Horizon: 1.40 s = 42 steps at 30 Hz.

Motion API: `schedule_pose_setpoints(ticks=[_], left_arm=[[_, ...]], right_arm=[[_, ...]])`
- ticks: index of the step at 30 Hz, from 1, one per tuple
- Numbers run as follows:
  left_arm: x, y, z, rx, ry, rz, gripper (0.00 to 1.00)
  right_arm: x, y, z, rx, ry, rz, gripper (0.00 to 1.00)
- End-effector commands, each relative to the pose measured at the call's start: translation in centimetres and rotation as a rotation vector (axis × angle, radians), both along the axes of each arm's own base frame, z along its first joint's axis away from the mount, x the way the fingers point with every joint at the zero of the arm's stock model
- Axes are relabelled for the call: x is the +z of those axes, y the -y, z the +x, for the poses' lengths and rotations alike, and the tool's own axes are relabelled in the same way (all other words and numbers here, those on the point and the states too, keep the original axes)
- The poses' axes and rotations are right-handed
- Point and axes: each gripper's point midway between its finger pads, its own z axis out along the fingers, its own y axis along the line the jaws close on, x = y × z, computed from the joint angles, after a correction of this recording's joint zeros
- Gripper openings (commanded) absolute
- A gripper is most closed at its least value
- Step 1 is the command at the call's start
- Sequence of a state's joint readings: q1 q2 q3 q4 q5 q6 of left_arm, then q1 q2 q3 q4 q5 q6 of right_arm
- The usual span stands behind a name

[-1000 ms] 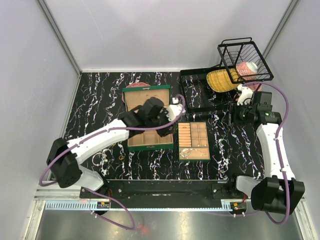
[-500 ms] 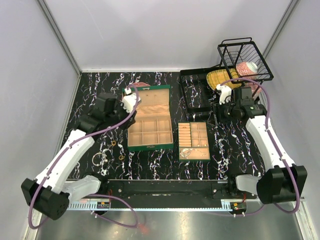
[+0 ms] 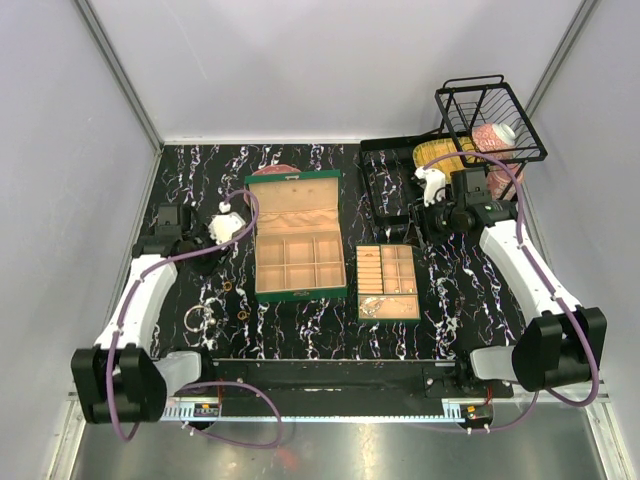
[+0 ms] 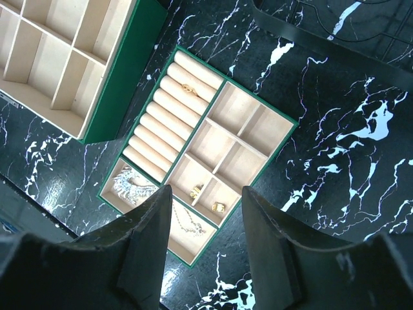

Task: Organize the mixed jewelry

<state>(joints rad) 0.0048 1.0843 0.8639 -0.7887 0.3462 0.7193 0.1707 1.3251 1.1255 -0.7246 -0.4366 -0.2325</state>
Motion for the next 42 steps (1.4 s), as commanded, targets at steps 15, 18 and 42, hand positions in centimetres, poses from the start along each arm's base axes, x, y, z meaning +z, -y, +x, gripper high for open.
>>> schedule_pose_setpoints(ticks=[15, 18, 42], left_arm=[[-6.7, -0.5, 2.0, -0.416, -0.106, 0.061, 0.47], [-7.3, -0.5, 1.9, -0.435, -0.108, 0.067, 0.48], [-10.7, -0.3, 1.2, -0.461, -0.166, 0.132, 0.47]], right_arm=[[-0.8, 0.5, -0.5, 0.023, 0.062, -0.047, 0.52], [-1.1, 0.5, -0.5, 0.021, 0.053, -0.047, 0.52], [-1.8, 0.6, -0.5, 0.014, 0.03, -0.05, 0.5]])
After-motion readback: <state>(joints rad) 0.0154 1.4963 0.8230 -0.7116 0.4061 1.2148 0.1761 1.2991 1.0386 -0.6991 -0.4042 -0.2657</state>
